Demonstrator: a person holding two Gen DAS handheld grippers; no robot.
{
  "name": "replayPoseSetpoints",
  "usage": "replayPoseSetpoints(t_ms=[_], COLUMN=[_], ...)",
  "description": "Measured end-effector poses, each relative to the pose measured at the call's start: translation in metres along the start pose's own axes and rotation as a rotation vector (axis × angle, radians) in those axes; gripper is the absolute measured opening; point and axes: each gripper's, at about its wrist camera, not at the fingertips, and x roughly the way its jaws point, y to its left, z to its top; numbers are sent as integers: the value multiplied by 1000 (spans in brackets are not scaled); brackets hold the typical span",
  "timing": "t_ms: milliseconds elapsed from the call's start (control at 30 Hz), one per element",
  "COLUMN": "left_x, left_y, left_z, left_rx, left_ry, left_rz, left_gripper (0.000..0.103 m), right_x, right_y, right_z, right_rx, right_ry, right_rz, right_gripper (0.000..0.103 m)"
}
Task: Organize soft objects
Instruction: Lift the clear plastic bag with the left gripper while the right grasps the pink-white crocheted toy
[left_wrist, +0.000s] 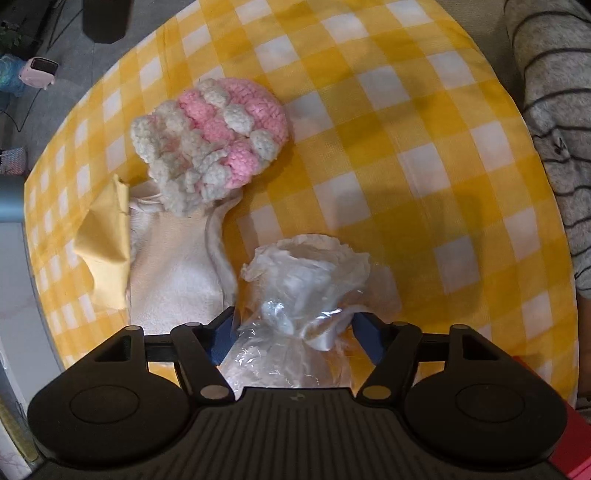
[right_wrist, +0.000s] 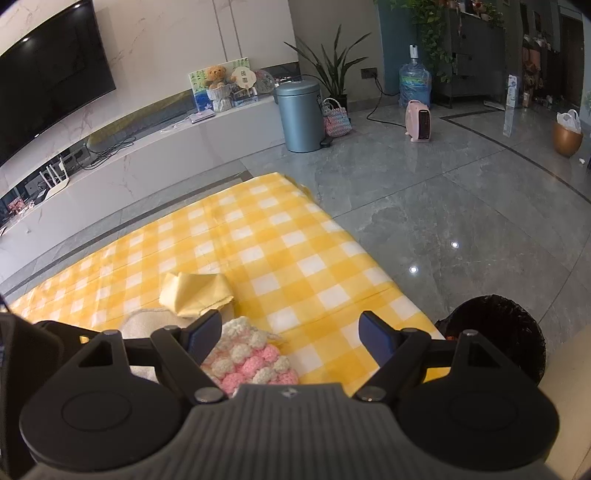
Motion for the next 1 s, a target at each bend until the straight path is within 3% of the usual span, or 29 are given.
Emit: replayPoseSetpoints(t_ms=[33, 100, 233, 333, 400, 600, 700, 800, 900, 967, 1000], left_x=[1, 1, -1, -11, -20, -32, -29, -29, -29, -28, -23], left_y=[-1, -4, -11, -18, -22, -12, -5, 2, 8, 7, 5], left_z=[-1, -3, 2, -6, -14, -31, -37, -45, -46, -47, -46], left_rx=[3, 9, -17, -40, -59, -250, -373, -517, -609, -611, -606], left_ry=[-1, 3, 77, 54, 26, -36, -27, -59, -60, -39, -22], left_rz=[-2, -21, -42, -96, -123, -95, -16, 16, 25, 54, 75], left_gripper=[62, 55, 55, 55, 55, 55, 55, 55, 56, 56, 57], right_x=[1, 4, 24, 50, 64, 92, 100, 103, 101, 95, 92], right_y=[1, 2, 0, -1, 2, 34, 44, 49, 50, 48, 47], right_z=[0, -1, -4, -8, -10, -19, -24, -27, -29, -27, -25], right_rx=[-5, -14, -6, -4, -25, -163, -205, -226, -250, -252, -246], right_ry=[1, 7, 64, 158, 202, 235, 262, 281, 283, 266, 266], right_rz=[4, 10, 49, 82, 89, 108, 136, 153, 146, 150, 164], right_gripper=[80, 80, 81, 92, 92, 97, 97, 96, 87, 66, 61])
